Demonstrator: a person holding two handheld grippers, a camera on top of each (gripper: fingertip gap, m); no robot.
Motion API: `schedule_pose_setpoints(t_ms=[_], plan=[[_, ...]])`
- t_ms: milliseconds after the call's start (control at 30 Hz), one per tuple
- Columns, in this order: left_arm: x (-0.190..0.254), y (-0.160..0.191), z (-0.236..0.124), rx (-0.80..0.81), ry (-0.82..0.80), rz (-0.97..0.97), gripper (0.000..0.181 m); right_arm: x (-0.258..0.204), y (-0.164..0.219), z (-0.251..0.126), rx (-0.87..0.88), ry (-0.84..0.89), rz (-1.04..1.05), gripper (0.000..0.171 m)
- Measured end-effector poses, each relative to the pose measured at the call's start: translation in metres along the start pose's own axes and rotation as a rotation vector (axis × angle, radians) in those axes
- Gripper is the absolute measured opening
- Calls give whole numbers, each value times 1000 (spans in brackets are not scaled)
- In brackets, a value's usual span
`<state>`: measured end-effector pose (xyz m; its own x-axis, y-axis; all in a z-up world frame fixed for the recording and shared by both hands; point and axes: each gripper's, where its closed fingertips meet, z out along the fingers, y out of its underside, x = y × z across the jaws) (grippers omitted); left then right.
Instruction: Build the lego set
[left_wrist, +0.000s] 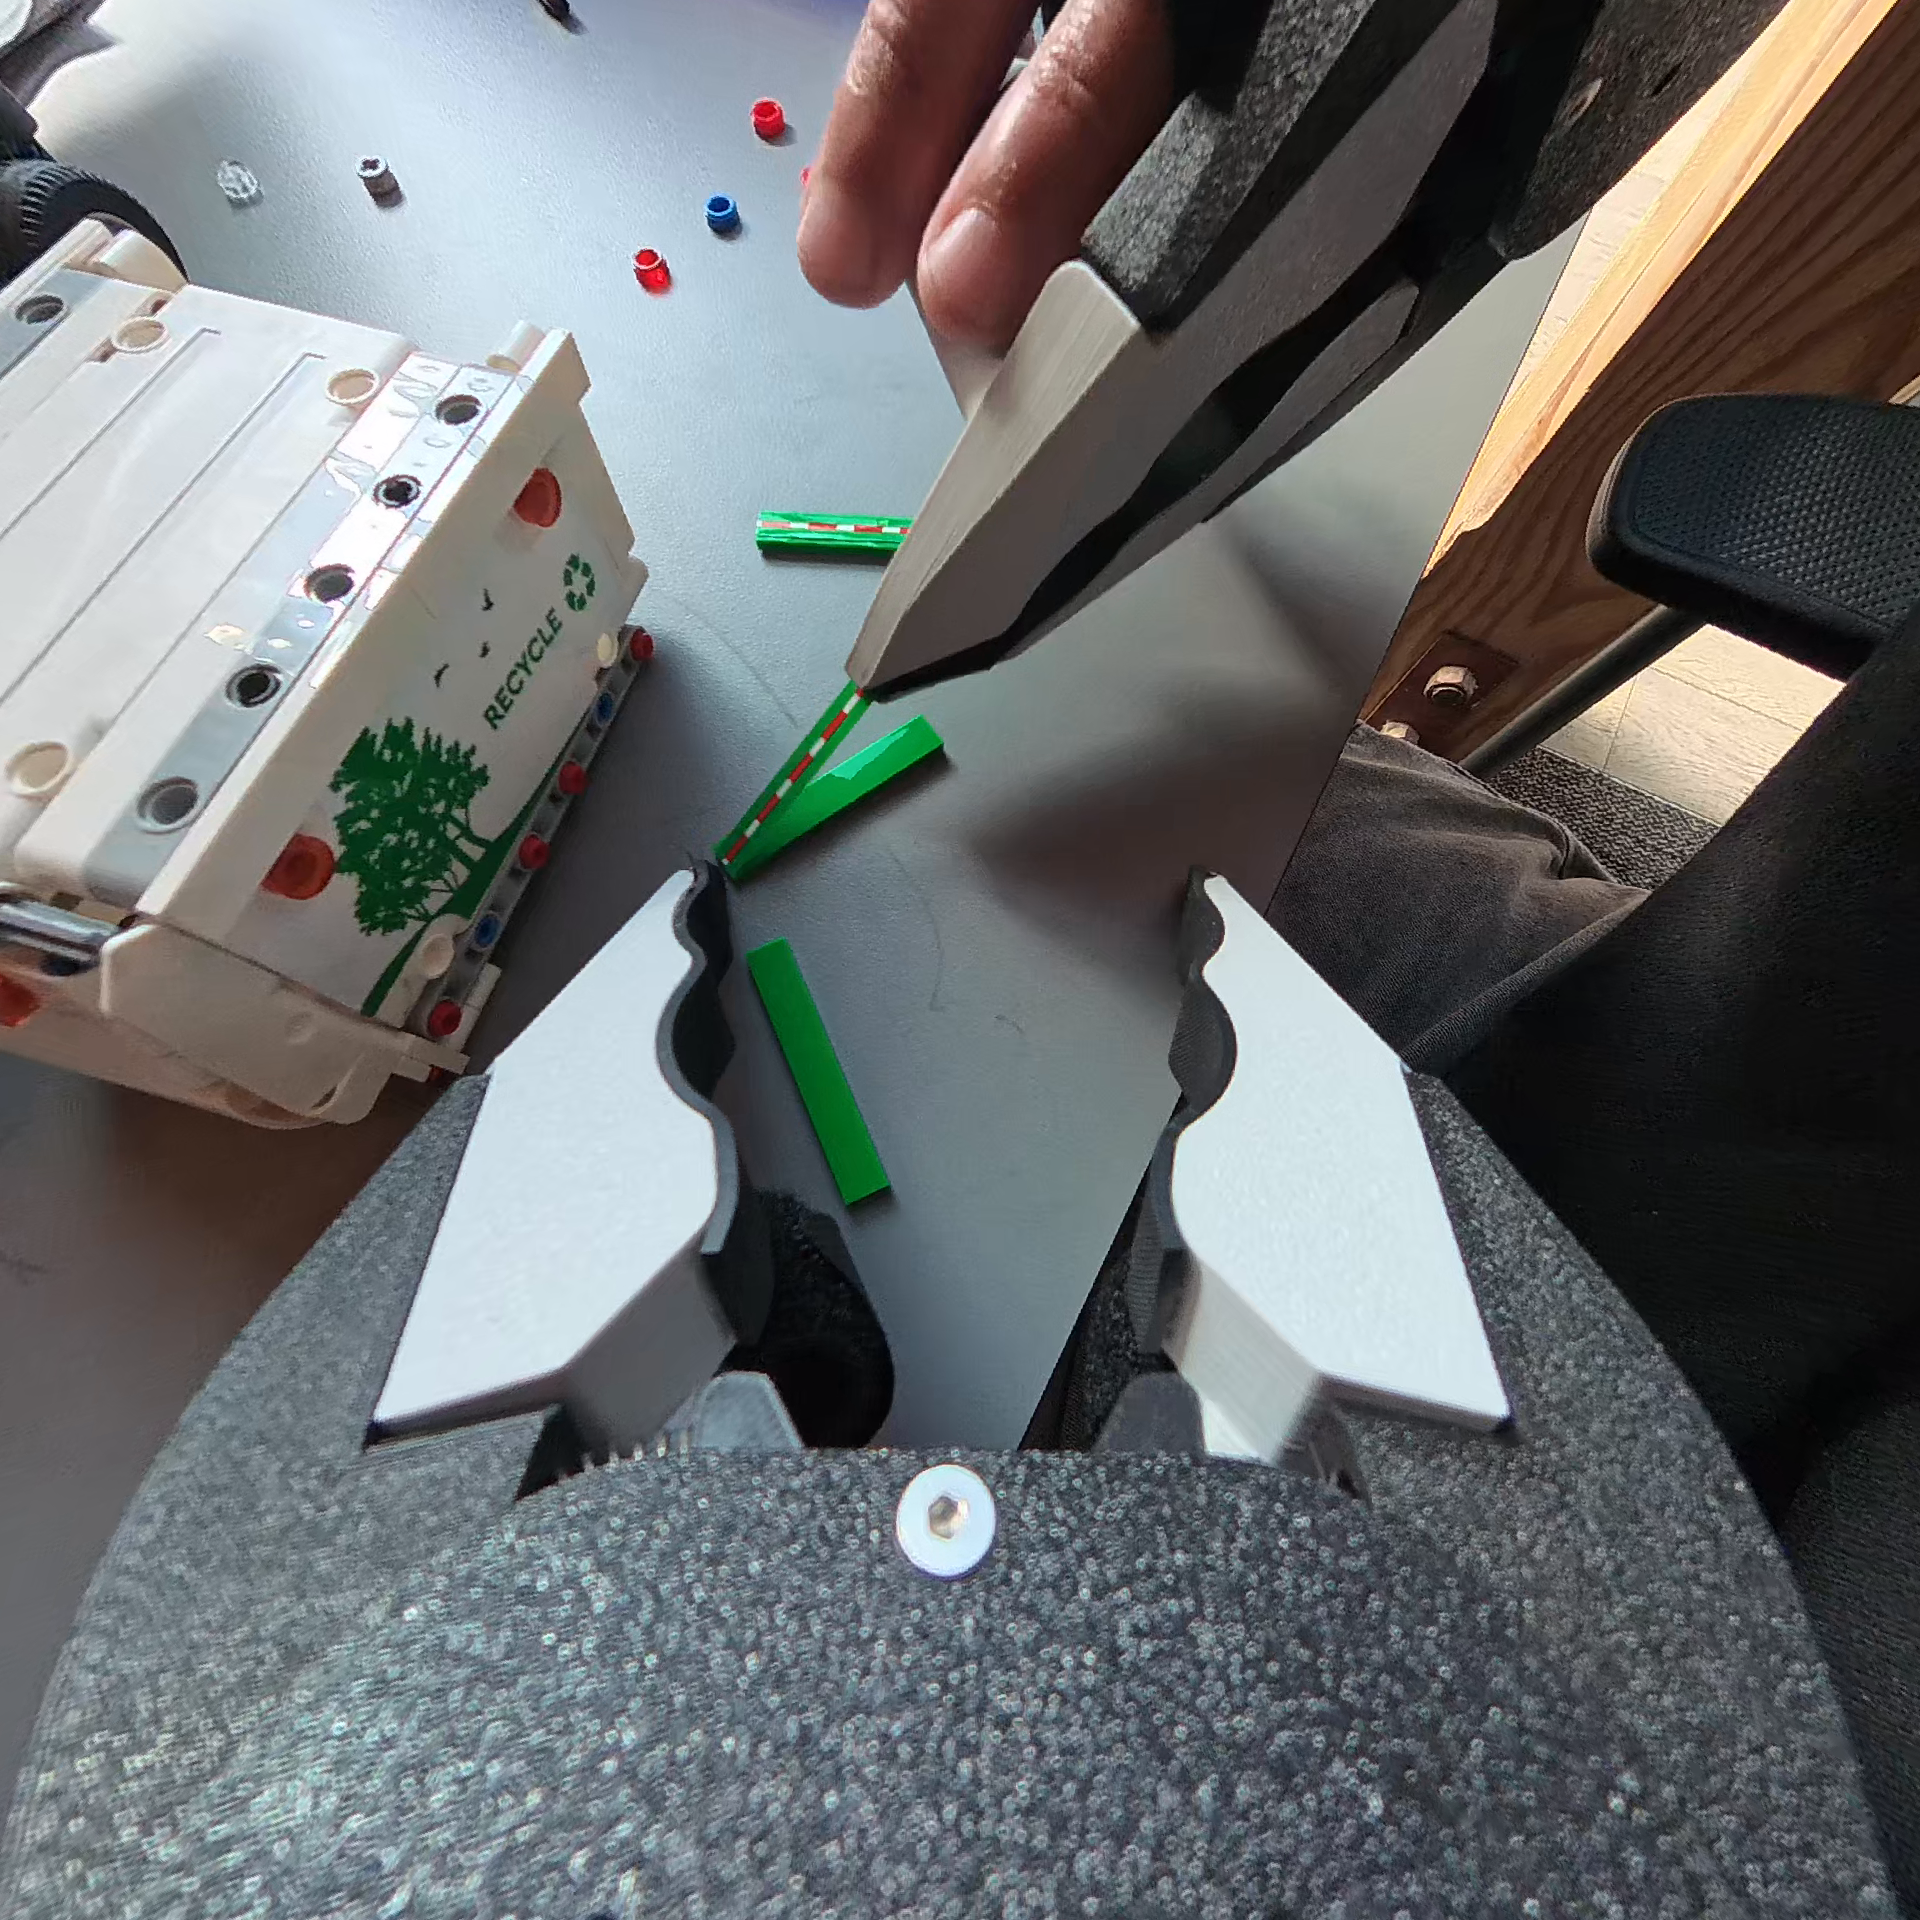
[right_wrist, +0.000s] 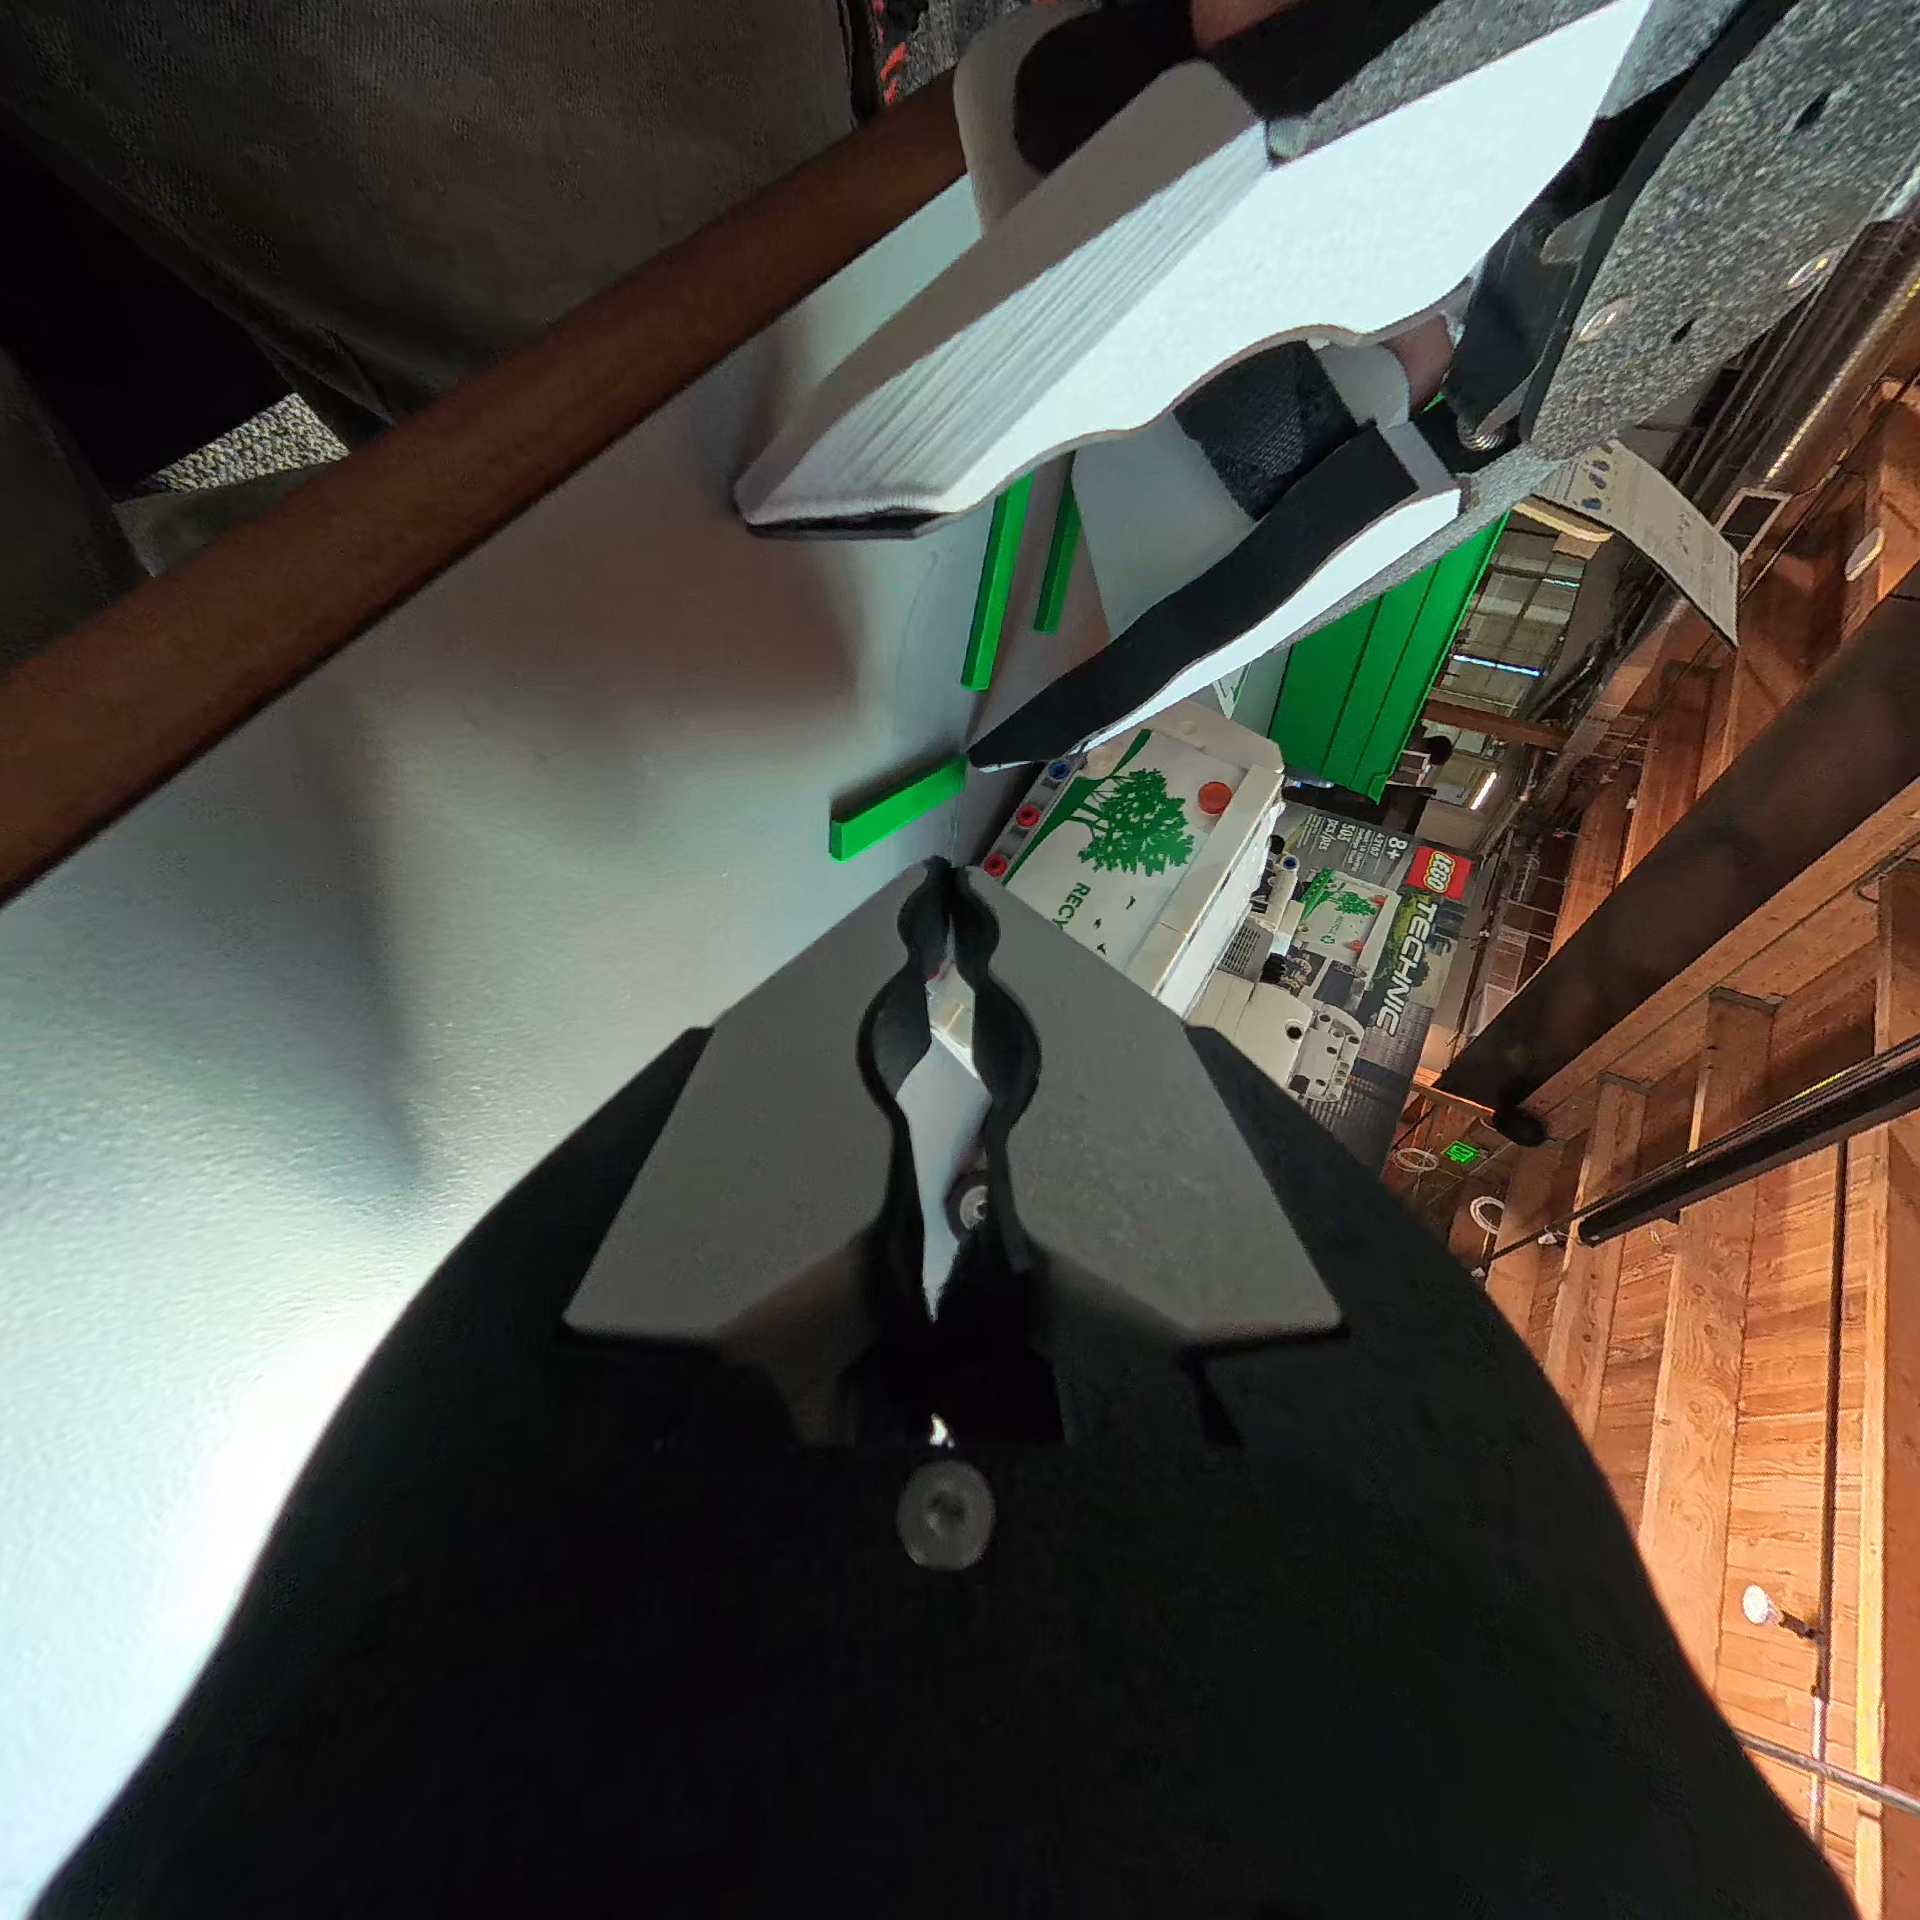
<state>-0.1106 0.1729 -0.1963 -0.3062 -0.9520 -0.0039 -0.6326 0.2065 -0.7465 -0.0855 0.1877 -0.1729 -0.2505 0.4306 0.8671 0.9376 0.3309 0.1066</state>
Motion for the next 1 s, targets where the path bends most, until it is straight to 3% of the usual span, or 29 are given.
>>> schedule_pose_setpoints(t_ms=[33, 300, 433, 567, 700, 1000], plan=[[0, 0, 0, 3, -1, 0, 81, 2, 0, -1, 0, 11, -5, 0], [-5, -21, -27, 232, 28, -141, 69, 29, -3, -28, 117, 155, 55, 0], [1, -14, -26, 177, 25, -61, 57, 35, 5, -39, 157, 188, 93, 0], [0, -25, -25, 174, -2, 75, 56, 41, 3, -47, 223, 213, 126, 0], [-6, -21, -15, 101, 48, 39, 58, 39, 4, -46, 213, 205, 131, 0], [5, -35, -10, 176, 140, 85, 48, 40, -2, -52, 265, 243, 93, 0]])
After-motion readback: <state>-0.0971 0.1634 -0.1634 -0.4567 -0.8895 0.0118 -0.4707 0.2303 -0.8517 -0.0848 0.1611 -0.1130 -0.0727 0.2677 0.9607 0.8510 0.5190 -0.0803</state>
